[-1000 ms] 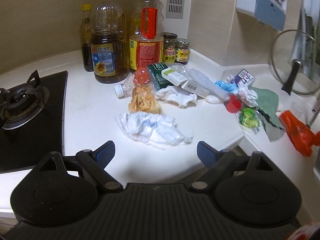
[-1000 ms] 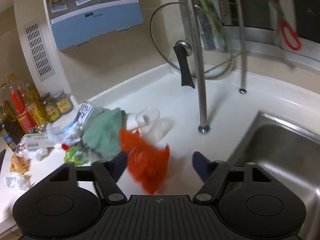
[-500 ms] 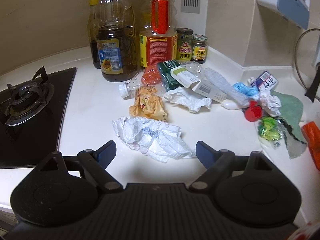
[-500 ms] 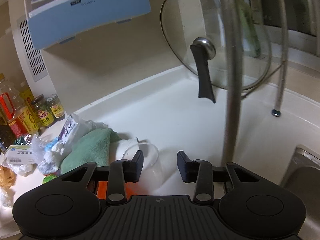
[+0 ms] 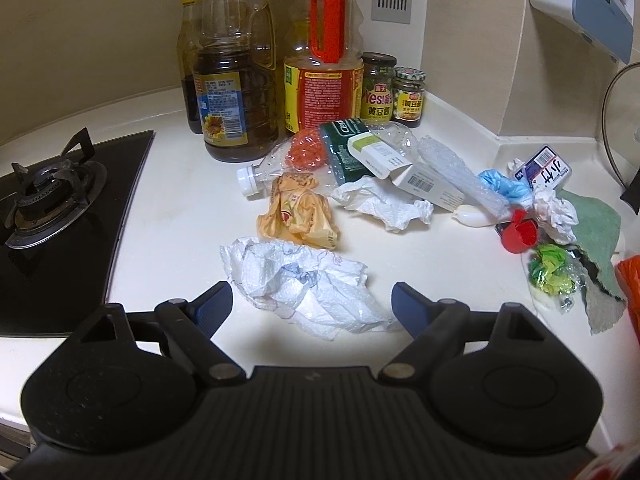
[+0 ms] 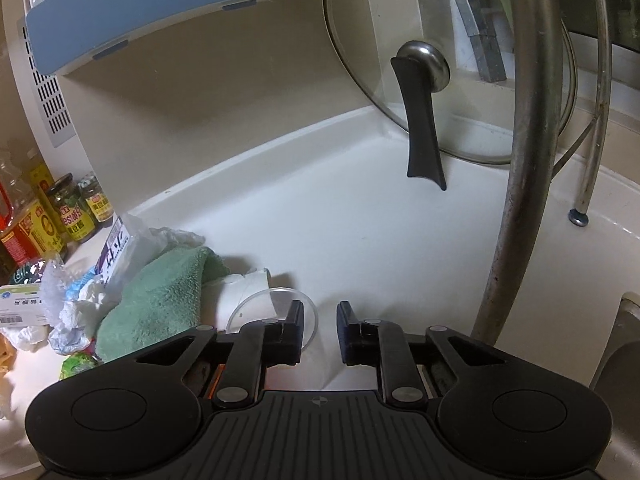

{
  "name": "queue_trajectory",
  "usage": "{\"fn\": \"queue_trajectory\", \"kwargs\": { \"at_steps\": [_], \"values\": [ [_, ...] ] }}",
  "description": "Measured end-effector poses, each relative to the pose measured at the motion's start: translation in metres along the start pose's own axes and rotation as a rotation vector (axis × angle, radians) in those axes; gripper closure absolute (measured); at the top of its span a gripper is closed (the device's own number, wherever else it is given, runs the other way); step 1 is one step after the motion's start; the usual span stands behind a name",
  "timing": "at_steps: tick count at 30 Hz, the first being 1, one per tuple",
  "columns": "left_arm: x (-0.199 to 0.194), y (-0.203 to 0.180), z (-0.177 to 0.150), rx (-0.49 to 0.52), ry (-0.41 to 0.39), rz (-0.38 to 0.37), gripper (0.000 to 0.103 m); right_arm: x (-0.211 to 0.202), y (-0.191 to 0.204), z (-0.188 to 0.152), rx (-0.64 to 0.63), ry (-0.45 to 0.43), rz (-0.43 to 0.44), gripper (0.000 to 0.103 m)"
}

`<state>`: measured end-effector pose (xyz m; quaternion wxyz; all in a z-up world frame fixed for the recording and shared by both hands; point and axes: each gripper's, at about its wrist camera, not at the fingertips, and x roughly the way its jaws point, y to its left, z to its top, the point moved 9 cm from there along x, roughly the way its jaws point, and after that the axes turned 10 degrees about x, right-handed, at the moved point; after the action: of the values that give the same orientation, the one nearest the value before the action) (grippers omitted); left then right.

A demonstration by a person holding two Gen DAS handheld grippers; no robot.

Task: Collect trash
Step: 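Close the left gripper on the white tissue while the right gripper grasps the clear cup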

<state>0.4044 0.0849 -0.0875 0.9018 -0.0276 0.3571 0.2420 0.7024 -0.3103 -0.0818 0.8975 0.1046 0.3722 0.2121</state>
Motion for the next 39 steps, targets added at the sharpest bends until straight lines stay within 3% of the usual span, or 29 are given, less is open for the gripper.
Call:
{"fn": "queue_trajectory", "kwargs": {
  "at_steps": [4,11,19,29,32,35,39],
  "values": [
    [0.004,-0.001,0.001,-0.004,0.005,-0.013,0.018,0.001,0.001,-0.001,0.001,0.006,0.005,0.099],
    [0.013,-0.005,-0.002,-0.003,0.019,-0.039,0.018,-0.009,0.006,0.0,-0.024,-0.045,-0.026,0.1],
    [0.029,0.0,-0.005,-0.054,0.045,-0.052,0.017,-0.048,0.023,0.012,-0.005,-0.136,-0.003,0.1],
    [0.065,0.018,-0.01,-0.149,0.08,0.002,0.015,-0.065,0.039,0.004,0.005,-0.143,0.007,0.1],
    [0.071,0.023,-0.011,-0.151,0.064,-0.008,0.022,-0.066,0.041,0.0,0.015,-0.135,0.009,0.1],
    [0.072,0.026,-0.012,-0.13,0.041,-0.022,0.044,-0.068,0.045,-0.006,0.022,-0.127,0.018,0.1],
    [0.068,0.029,-0.012,-0.102,0.016,-0.044,0.064,-0.073,0.054,-0.013,0.022,-0.12,0.03,0.1]
  ]
}}
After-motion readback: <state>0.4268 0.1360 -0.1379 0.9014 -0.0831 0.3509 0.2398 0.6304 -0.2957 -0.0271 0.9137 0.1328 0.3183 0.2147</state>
